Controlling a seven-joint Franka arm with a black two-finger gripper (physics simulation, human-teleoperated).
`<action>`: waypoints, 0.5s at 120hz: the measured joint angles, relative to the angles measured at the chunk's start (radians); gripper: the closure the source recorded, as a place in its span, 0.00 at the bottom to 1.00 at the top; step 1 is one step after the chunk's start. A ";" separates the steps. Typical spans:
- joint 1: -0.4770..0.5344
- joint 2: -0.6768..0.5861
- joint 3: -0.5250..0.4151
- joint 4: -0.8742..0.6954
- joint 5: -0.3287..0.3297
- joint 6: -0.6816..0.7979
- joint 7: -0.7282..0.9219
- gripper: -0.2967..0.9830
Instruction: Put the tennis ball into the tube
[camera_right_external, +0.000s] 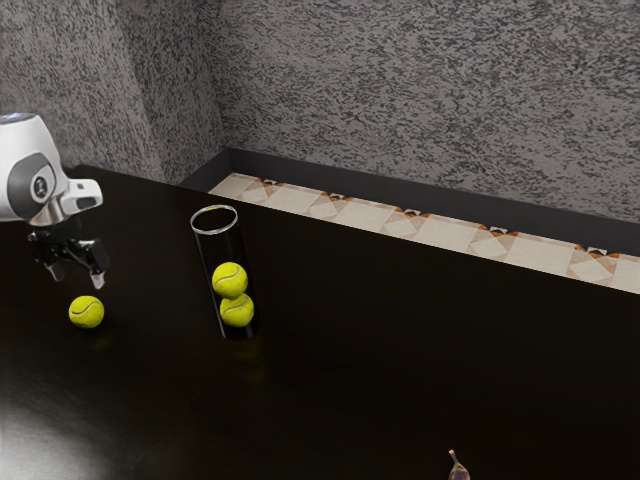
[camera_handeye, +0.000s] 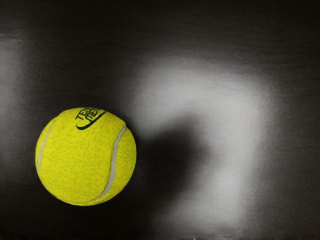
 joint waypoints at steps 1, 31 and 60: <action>0.003 0.002 0.000 0.001 0.000 0.000 0.004 0.23; 0.024 0.126 0.000 0.077 -0.008 0.000 0.088 0.23; 0.047 0.250 0.001 0.147 -0.024 0.008 0.137 0.23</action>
